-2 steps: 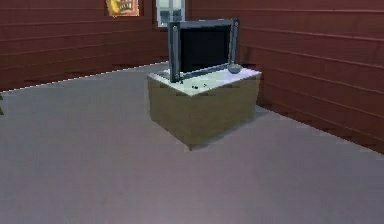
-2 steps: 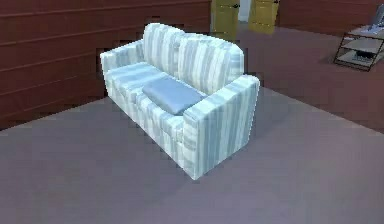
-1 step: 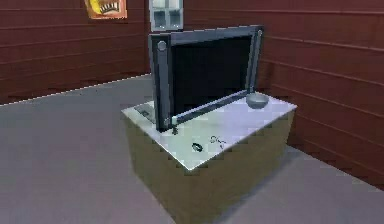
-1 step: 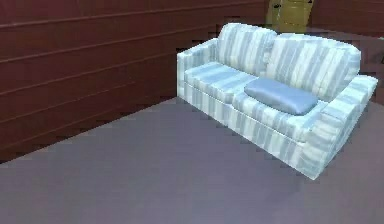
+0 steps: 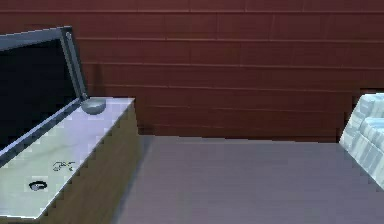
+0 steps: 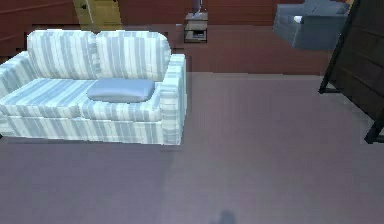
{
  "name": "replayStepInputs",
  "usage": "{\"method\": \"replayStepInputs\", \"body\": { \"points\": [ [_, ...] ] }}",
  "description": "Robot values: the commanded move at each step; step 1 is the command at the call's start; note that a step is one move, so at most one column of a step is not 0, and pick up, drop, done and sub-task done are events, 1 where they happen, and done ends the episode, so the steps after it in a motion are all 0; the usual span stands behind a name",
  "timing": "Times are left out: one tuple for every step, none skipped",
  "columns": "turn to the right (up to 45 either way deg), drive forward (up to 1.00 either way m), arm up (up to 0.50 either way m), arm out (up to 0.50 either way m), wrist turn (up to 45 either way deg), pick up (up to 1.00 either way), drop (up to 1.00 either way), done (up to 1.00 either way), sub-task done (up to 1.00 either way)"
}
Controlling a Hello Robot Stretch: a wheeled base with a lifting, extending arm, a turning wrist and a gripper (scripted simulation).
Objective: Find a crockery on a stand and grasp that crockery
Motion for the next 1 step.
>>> {"method": "replayStepInputs", "body": {
  "points": [
    [0.0, 0.90, 0.00, 0.00, 0.0, 0.00, 0.00, 0.00, 0.00]
  ]
}}
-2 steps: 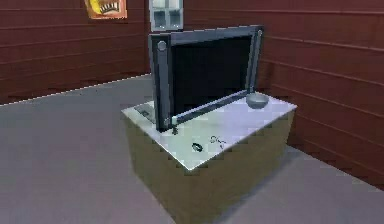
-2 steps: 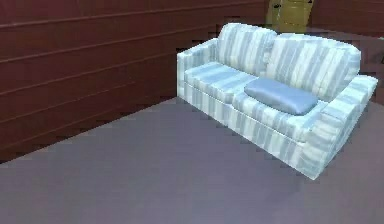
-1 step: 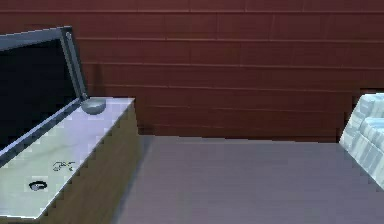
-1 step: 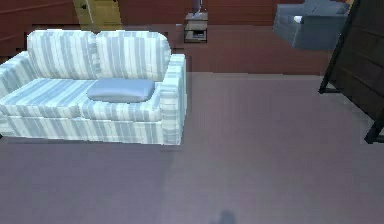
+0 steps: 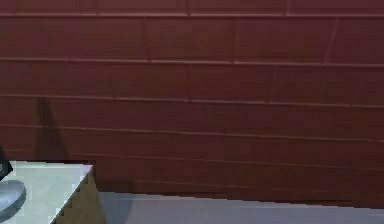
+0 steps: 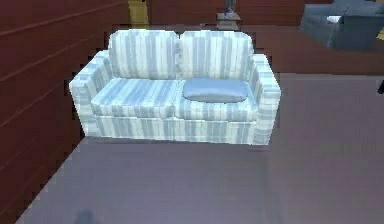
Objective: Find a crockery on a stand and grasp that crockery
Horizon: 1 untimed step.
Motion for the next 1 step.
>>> {"method": "replayStepInputs", "body": {
  "points": [
    [-45.0, 0.00, 0.00, 0.00, 0.0, 0.00, 0.00, 0.00, 0.00]
  ]
}}
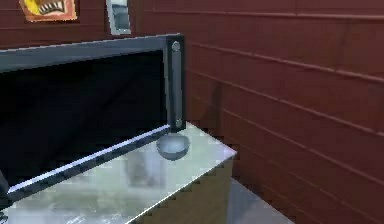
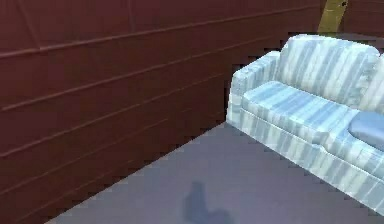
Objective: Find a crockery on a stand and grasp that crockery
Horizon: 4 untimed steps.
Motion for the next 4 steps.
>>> {"method": "replayStepInputs", "body": {
  "points": [
    [-45.0, 0.00, 0.00, 0.00, 0.0, 0.00, 0.00, 0.00, 0.00],
    [-45.0, 0.00, 0.00, 0.00, 0.0, 0.00, 0.00, 0.00, 0.00],
    [45.0, 0.00, 0.00, 0.00, 0.0, 0.00, 0.00, 0.00, 0.00],
    [45.0, 0.00, 0.00, 0.00, 0.0, 0.00, 0.00, 0.00, 0.00]
  ]
}}
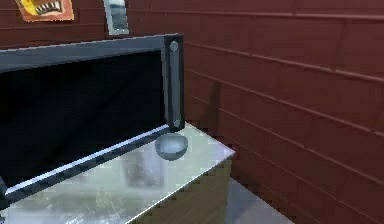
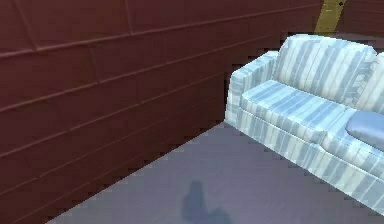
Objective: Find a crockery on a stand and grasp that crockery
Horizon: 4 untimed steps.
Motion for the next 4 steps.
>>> {"method": "replayStepInputs", "body": {
  "points": [
    [9.0, 0.00, 0.00, 0.00, 0.0, 0.00, 0.00, 0.00, 0.00],
    [0.0, 0.35, 0.00, 0.00, 0.0, 0.00, 0.00, 0.00, 0.00],
    [-45.0, 0.00, 0.00, 0.00, 0.0, 0.00, 0.00, 0.00, 0.00],
    [-45.0, 0.00, 0.00, 0.00, 0.0, 0.00, 0.00, 0.00, 0.00]
  ]
}}
